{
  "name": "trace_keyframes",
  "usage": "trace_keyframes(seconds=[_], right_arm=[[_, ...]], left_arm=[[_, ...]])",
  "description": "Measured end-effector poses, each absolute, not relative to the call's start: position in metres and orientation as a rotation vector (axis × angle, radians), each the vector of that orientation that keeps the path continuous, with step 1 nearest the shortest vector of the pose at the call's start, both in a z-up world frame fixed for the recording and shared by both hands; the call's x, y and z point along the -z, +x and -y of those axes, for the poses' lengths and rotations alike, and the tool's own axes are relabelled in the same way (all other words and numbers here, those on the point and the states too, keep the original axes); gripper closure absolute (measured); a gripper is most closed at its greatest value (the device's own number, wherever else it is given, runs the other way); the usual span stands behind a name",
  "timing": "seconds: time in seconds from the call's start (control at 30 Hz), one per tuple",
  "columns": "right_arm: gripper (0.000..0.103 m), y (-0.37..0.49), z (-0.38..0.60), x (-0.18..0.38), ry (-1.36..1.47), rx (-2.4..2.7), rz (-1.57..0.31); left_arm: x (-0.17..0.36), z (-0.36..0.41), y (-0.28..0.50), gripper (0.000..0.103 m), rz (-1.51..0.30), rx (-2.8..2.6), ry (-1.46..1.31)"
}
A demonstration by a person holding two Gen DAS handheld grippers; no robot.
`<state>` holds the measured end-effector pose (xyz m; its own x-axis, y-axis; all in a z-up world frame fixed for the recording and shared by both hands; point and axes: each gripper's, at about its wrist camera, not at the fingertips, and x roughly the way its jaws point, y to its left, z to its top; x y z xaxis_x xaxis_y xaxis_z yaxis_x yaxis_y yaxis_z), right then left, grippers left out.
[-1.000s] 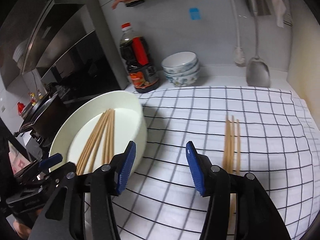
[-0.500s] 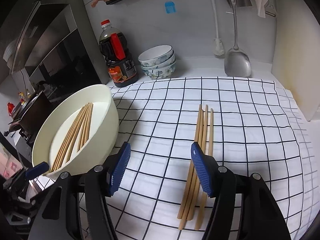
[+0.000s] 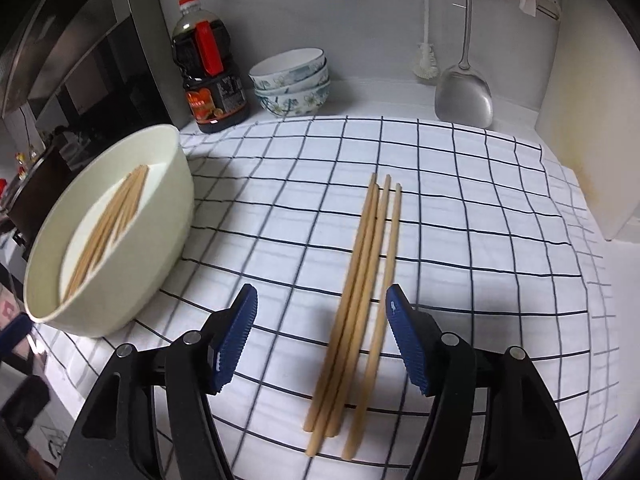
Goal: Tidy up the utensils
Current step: 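Withdraw both open tools from the basin back to the chopstick row, then slide one chopstick apart from the row with the right tool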
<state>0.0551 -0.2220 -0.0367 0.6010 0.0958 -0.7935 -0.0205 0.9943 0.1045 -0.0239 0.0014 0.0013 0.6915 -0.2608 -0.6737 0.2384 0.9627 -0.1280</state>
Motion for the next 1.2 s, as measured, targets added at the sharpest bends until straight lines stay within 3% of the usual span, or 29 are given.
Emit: trace_keyframes(seconds=[0.43,1.2], right_arm=[[0.038,0.063,0.255,0.060,0.030,0.062,-1.057],[0.038,0.070,0.281,0.080,0.045,0.075,-1.118]], left_arm=[[0.000,0.028,-0.025,0.008,-0.777,0.330,-0.004],[0.022,0.088,-0.002,0.007,-0.860,0.375,0.069]])
